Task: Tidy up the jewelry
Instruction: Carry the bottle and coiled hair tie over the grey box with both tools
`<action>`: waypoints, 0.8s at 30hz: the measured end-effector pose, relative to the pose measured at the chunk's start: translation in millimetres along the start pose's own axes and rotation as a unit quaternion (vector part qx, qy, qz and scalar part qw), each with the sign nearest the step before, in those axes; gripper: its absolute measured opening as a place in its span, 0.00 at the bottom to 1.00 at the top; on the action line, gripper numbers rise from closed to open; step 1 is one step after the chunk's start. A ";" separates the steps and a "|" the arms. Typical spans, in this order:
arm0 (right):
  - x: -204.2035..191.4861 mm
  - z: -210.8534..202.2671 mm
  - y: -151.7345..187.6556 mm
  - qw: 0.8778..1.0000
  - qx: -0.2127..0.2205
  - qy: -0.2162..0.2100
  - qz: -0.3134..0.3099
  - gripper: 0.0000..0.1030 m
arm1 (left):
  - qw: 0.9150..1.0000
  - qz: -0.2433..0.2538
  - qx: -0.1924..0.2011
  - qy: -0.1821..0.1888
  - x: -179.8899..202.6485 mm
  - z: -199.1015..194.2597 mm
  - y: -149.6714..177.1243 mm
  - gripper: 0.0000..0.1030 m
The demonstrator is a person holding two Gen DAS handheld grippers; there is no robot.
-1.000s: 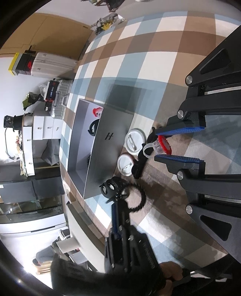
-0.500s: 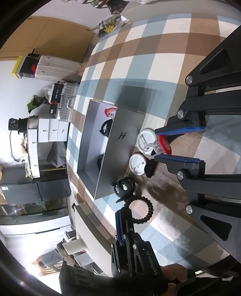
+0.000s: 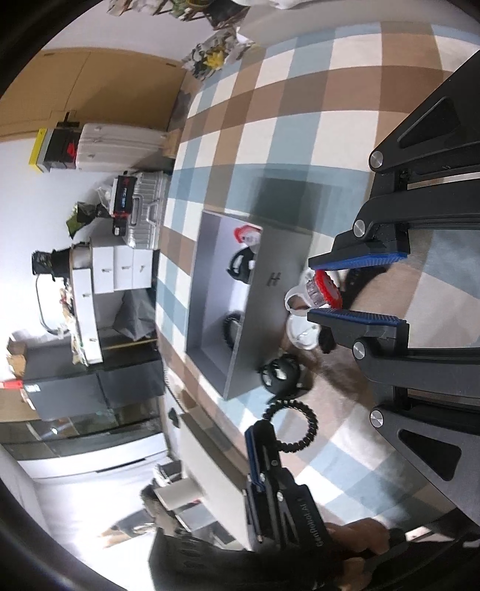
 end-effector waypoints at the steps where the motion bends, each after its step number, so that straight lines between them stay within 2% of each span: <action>1: 1.2 0.0 -3.1 1.000 0.003 0.000 0.005 0.19 | 1.000 0.000 0.002 0.001 -0.2 -0.6 -1.8 0.04; 14: -0.9 0.0 -11.8 1.000 0.007 -0.001 0.009 0.19 | 1.000 -0.006 0.009 0.011 -1.6 -8.5 -1.4 0.04; 24: -2.5 -2.9 -25.3 1.000 0.023 -0.003 0.016 0.19 | 0.999 0.003 0.040 0.012 1.8 -15.6 -28.7 0.04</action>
Point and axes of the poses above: each gripper's, at about its wrist camera, not at the fingertips, and z roughly the way its jaws point, x to its right, y to its underside, the point moved 10 cm from there along z, roughly the way its jaws point, and after that the axes turned 14 degrees about y, right-handed, at the moved point
